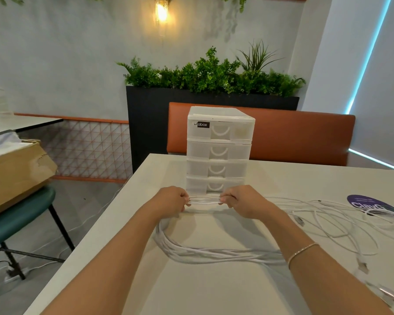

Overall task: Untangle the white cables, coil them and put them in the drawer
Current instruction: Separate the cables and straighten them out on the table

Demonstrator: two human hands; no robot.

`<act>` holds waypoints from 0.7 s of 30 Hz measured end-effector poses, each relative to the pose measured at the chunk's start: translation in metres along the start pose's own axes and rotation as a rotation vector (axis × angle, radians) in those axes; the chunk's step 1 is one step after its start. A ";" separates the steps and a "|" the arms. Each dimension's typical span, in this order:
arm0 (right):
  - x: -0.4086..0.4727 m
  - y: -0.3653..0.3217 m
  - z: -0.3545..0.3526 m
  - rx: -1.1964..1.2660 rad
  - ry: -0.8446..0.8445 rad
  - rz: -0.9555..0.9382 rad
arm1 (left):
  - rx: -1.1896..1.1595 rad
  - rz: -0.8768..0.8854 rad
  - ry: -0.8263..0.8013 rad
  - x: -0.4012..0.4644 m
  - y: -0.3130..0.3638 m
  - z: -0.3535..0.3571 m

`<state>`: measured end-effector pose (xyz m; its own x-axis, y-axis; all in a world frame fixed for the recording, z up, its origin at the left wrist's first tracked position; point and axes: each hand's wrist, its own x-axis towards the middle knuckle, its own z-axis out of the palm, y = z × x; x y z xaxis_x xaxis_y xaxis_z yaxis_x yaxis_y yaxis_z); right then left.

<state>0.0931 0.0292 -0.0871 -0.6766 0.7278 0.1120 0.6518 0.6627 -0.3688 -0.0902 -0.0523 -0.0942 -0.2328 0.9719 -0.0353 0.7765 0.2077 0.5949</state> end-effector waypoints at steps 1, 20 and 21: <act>0.002 -0.002 0.002 -0.005 0.013 -0.007 | 0.111 -0.005 -0.011 0.001 0.000 -0.002; -0.007 0.025 -0.037 -0.022 -0.132 0.038 | -0.147 0.255 0.050 0.003 0.029 0.024; -0.008 0.032 -0.046 -0.053 -0.136 0.061 | -0.164 0.258 0.056 0.003 0.028 0.022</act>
<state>0.1351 0.0521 -0.0577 -0.6729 0.7388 -0.0366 0.7079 0.6289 -0.3216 -0.0564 -0.0407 -0.0952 -0.0757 0.9816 0.1753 0.7105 -0.0703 0.7002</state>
